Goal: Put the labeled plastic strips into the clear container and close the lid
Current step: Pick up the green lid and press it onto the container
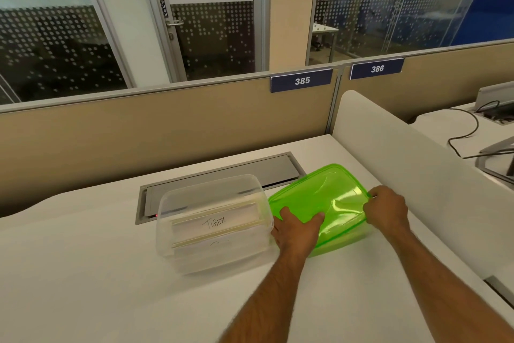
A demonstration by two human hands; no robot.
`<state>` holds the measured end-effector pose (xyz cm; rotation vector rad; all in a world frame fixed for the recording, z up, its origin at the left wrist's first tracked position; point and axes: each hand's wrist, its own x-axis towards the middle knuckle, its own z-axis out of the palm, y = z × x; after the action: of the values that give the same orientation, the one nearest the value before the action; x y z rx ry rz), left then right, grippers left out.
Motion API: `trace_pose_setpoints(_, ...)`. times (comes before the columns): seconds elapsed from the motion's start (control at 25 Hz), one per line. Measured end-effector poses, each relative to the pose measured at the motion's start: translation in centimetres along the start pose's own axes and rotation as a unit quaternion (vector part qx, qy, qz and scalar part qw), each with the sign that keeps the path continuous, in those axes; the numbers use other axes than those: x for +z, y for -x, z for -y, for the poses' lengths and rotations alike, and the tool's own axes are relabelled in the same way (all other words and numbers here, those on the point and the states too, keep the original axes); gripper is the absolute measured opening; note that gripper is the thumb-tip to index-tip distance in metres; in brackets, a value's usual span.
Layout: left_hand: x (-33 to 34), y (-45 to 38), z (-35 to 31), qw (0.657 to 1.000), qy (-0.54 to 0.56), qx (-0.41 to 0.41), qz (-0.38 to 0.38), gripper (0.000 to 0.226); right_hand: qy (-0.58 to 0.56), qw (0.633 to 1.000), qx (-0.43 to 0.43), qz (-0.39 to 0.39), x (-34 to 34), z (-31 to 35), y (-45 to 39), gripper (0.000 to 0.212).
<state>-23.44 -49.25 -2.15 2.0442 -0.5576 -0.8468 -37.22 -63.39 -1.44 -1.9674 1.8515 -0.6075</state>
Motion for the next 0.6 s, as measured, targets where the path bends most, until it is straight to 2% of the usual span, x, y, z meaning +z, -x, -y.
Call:
trace_pose_setpoints(0.12,-0.5,0.7,-0.3,0.998,0.052,-0.007,0.023,0.092,-0.035,0.997,-0.025,-0.063,-2.1,1.6,0.6,0.036)
trace_pose_setpoints(0.28,-1.6,2.1,-1.9,0.989,0.137,0.017,0.06,0.089,-0.067,0.975,-0.137,-0.161,-5.2,5.1,1.9,0.026)
trace_pose_setpoints(0.44,-3.8,3.2,-4.5,0.976,0.191,0.066,0.085,0.082,-0.11,0.913,-0.298,-0.255,-7.3,9.1,4.3,0.02)
trace_pose_setpoints(0.6,-8.1,3.6,-7.7,0.942,0.295,0.144,0.07,0.05,-0.09,0.835,-0.444,-0.313,-7.4,12.1,6.9,0.018)
